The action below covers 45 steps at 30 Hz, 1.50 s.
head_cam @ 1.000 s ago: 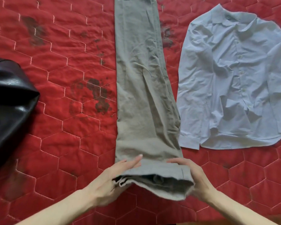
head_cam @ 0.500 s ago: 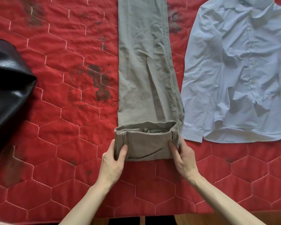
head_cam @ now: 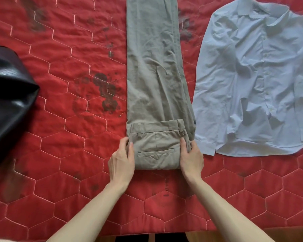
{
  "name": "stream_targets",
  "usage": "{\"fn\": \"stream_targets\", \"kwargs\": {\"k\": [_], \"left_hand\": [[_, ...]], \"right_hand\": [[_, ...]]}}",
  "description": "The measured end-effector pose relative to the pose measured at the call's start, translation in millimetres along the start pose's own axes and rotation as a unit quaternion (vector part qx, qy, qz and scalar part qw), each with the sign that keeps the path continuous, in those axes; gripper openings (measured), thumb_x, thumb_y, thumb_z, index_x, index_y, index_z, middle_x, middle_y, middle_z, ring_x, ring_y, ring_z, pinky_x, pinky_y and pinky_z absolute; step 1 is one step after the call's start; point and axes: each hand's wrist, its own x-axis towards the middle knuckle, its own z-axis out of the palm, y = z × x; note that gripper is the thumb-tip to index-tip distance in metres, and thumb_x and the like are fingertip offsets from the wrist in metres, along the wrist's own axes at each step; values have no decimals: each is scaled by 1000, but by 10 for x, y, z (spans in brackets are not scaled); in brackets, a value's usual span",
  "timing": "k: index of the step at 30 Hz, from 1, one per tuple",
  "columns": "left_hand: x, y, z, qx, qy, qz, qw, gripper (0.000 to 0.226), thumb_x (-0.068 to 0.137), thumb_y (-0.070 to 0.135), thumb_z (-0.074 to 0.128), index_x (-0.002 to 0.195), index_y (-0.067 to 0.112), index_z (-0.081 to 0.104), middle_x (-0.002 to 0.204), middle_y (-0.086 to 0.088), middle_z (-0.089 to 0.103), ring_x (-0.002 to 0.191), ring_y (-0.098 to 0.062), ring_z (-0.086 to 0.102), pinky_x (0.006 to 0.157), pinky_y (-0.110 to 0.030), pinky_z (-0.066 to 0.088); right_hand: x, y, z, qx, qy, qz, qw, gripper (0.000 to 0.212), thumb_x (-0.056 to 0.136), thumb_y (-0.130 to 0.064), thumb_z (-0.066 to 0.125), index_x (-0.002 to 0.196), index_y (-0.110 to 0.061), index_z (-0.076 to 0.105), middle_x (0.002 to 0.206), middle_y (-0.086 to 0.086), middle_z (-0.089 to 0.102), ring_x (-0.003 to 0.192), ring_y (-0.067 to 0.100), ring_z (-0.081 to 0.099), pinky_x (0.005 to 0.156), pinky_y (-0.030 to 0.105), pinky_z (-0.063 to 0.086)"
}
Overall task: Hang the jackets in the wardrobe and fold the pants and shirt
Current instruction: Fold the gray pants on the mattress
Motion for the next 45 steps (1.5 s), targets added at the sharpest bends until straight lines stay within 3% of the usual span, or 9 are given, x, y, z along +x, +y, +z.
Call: {"fn": "stream_targets", "kwargs": {"k": [5,10,20,28,32,35,39,41,45], "left_hand": [[-182,6,-30,227,-68,342,909,71,104,44,46,162,6,30,165,-16,33,151,-34,36,121,-49,29],[123,-48,93,284,-178,329,883,97,97,68,44,167,9,14,175,-16,3,162,-34,2,127,-54,23],[395,-248,307,266,-180,359,876,111,87,84,46,168,19,9,175,-16,-2,161,-40,0,127,-57,15],[287,-203,-61,369,-232,440,785,123,69,55,66,164,-2,12,171,-29,2,160,-42,4,127,-58,17],[39,22,75,432,-213,364,797,80,81,8,39,159,-6,31,166,-34,18,155,-51,19,115,-65,38],[-87,151,138,417,-226,297,829,73,84,1,21,152,-5,46,161,-32,34,150,-48,34,109,-61,46],[-80,279,24,421,-258,256,831,82,83,6,12,163,-4,8,170,-29,-3,159,-45,-2,126,-61,17],[-25,353,-116,417,-301,245,822,92,81,5,34,163,-1,-7,171,-23,-16,159,-40,-17,129,-55,2],[22,483,-522,282,-391,230,845,90,84,9,49,165,6,7,174,-16,10,162,-29,7,131,-36,9]], "right_hand": [[-96,-252,-26,-110,130,-210,963,35,102,-21,59,136,-11,57,134,11,61,128,33,55,108,48,40],[71,-223,45,-242,-44,-535,808,57,111,-35,40,164,-18,30,174,2,20,161,20,15,130,47,17],[294,115,213,-232,-76,-417,876,82,102,-58,46,166,-14,20,175,3,13,162,17,10,131,43,14],[533,392,-336,-296,-191,-581,734,107,85,-73,59,168,-22,15,175,11,4,162,32,5,130,51,11],[510,470,-464,-308,-196,-570,736,115,73,-54,65,168,-17,11,175,16,3,162,32,4,129,48,14],[364,414,-405,-329,-188,-545,748,120,64,-42,65,167,-11,12,173,22,4,161,36,5,129,48,17],[191,276,-438,-347,-158,-515,768,98,73,-29,76,159,-3,37,164,28,31,154,41,30,122,50,36],[164,226,-566,-327,-164,-523,770,87,77,-30,81,153,-3,48,158,24,45,149,37,42,117,47,44],[36,138,-959,-221,-202,-515,803,65,77,-29,75,138,-16,60,140,1,66,130,19,64,103,29,53]]}}
